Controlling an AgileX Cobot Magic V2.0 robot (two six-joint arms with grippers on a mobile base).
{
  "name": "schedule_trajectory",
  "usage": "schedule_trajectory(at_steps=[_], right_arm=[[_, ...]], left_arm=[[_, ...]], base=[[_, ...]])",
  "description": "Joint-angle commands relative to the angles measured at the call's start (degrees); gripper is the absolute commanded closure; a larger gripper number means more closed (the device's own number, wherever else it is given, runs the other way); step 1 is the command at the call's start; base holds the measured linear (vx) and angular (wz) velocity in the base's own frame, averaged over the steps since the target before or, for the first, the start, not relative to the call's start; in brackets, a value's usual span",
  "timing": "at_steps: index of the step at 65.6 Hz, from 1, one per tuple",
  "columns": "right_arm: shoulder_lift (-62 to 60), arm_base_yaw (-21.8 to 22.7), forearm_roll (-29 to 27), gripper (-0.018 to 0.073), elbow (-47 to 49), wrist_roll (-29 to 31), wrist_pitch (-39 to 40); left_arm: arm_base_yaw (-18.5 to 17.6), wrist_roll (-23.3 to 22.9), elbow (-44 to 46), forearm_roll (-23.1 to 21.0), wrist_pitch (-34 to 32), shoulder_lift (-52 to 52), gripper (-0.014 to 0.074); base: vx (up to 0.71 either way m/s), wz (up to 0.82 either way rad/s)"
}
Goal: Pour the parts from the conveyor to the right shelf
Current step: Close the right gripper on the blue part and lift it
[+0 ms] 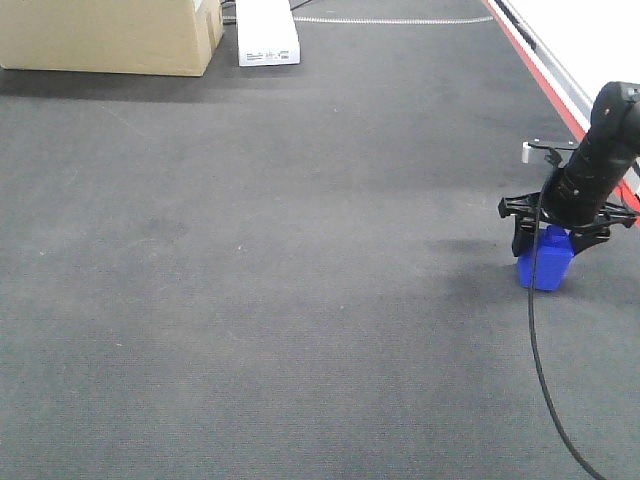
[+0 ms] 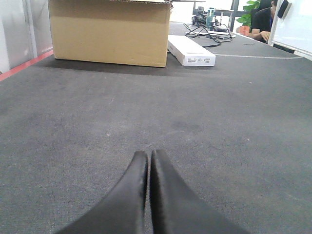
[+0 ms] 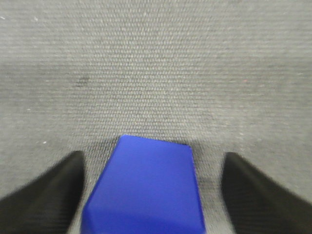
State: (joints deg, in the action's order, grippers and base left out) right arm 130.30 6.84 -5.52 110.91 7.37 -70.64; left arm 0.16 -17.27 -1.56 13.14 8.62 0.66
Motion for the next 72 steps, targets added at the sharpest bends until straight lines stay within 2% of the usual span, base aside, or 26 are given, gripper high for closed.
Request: schedule_trajectory(at_steps=[1, 13, 41, 52, 59, 72], right_arm=[[-3.43, 0.02, -0.27, 0.0217, 1.57, 0.01, -2.62], [-3.43, 0.02, -0.27, 0.0576, 1.57, 1.19, -2.57], [-11.60, 0.02, -3.75, 0.0567, 1.57, 3.77, -3.14], [-18.66, 0.02, -7.71, 0.0565, 1.45, 6.07, -3.14], [-24.62, 0.02, -9.75, 0.0565, -2.66, 7.71, -1.81], [-38.15, 0.02, -9.86, 0.0565, -17.95, 10.93, 5.87]], left_arm=[[-0.44, -0.22, 1.14, 0.01, -4.39, 0.63, 0.0603], [-0.44, -0.22, 1.14, 0.01, -4.39, 0.63, 0.0603], [-0.44, -0.22, 1.14, 0.01, -4.39, 0.63, 0.0603], [-0.44, -0.22, 1.14, 0.01, -4.39, 0.63, 0.0603], [-0.44, -0.22, 1.14, 0.01, -4.39, 0.63, 0.0603], [-0.44, -0.22, 1.14, 0.01, -4.39, 0.63, 0.0603]], base=[[0.00, 0.00], [0.00, 0.00], [0.00, 0.00], [0.00, 0.00], [0.00, 0.00], [0.00, 0.00]])
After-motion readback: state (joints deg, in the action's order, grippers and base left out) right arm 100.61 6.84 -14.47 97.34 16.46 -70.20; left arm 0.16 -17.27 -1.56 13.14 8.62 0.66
